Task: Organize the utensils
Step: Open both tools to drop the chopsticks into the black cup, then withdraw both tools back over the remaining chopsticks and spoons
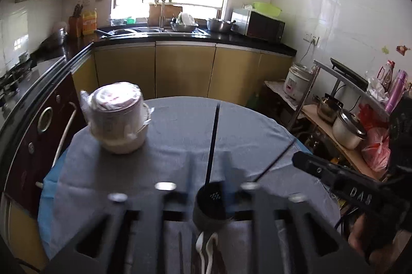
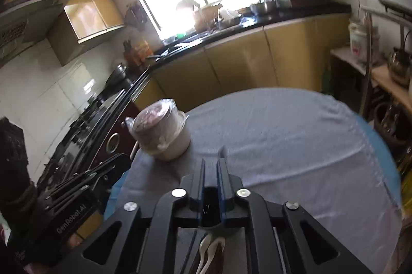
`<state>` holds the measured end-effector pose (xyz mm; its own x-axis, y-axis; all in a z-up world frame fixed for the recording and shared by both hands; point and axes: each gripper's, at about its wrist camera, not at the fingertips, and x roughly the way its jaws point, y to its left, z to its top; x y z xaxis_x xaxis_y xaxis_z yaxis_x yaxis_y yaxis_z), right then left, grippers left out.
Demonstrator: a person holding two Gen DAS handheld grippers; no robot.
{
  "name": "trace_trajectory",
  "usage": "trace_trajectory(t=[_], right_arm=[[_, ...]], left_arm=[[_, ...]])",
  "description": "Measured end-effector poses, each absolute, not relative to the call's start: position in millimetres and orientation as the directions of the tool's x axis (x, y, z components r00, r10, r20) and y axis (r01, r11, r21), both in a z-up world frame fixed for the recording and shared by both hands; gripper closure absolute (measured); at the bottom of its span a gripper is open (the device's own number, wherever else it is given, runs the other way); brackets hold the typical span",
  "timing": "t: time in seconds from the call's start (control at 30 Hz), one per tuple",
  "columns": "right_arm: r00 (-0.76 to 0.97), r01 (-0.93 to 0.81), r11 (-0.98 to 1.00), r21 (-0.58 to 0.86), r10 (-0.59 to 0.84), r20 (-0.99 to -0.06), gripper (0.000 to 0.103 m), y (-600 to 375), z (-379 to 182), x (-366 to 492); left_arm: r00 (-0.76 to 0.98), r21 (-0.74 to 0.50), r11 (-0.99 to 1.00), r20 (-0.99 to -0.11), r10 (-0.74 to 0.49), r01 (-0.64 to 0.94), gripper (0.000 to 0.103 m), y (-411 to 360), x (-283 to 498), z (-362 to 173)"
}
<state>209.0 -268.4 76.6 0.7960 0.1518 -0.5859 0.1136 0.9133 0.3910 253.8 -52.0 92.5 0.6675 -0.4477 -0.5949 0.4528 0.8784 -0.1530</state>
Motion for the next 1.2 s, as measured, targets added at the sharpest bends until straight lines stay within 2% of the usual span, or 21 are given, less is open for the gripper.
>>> trace_trajectory(t=[0.03, 0.07, 0.13, 0.27, 0.3, 0.33, 0.4, 0.53, 0.63, 1.2], right_arm=[[0.799, 0.114, 0.909, 0.400, 0.155, -0.581, 0.073, -271, 74, 200], [0.806, 0.109, 0.906, 0.409, 0.160, -0.570, 0.071, -273, 72, 191], [0.824, 0.100, 0.902, 0.419, 0.161, -0.543, 0.069, -276, 65, 166], [0.828, 0.078, 0.893, 0.444, 0.190, -0.528, 0.068, -270, 35, 113], [0.814, 0.075, 0.894, 0.442, 0.201, -0.545, 0.065, -266, 21, 99], [0.801, 0.075, 0.897, 0.435, 0.205, -0.562, 0.056, -263, 11, 91], [0.764, 0.092, 0.905, 0.416, 0.204, -0.613, 0.052, -255, -13, 73], [0.673, 0.116, 0.898, 0.423, 0.242, -0.699, 0.052, -246, -54, 49], [0.653, 0.118, 0.893, 0.434, 0.259, -0.712, 0.052, -241, -64, 32], [0.714, -0.011, 0.949, 0.315, 0.229, -0.662, 0.052, -197, -18, -41]], left_arm=[[0.686, -0.144, 0.884, -0.580, -0.439, 0.444, 0.048, -44, 244, 93], [0.711, -0.129, 0.893, -0.560, -0.424, 0.431, 0.041, -34, 232, 92], [0.748, -0.095, 0.913, -0.543, -0.382, 0.398, 0.041, -15, 209, 84], [0.760, -0.051, 0.954, -0.592, -0.267, 0.295, 0.040, 22, 167, 41], [0.751, -0.042, 0.963, -0.616, -0.235, 0.267, 0.040, 31, 156, 26], [0.740, -0.037, 0.969, -0.639, -0.211, 0.244, 0.040, 37, 148, 14], [0.699, -0.060, 0.976, -0.688, -0.193, 0.211, 0.040, 51, 131, -13], [0.638, -0.084, 0.981, -0.749, -0.179, 0.177, 0.040, 63, 103, -46], [0.623, -0.087, 0.981, -0.762, -0.176, 0.172, 0.040, 67, 80, -52], [0.687, 0.048, 0.979, -0.720, -0.104, 0.198, 0.038, 65, -16, -23]])
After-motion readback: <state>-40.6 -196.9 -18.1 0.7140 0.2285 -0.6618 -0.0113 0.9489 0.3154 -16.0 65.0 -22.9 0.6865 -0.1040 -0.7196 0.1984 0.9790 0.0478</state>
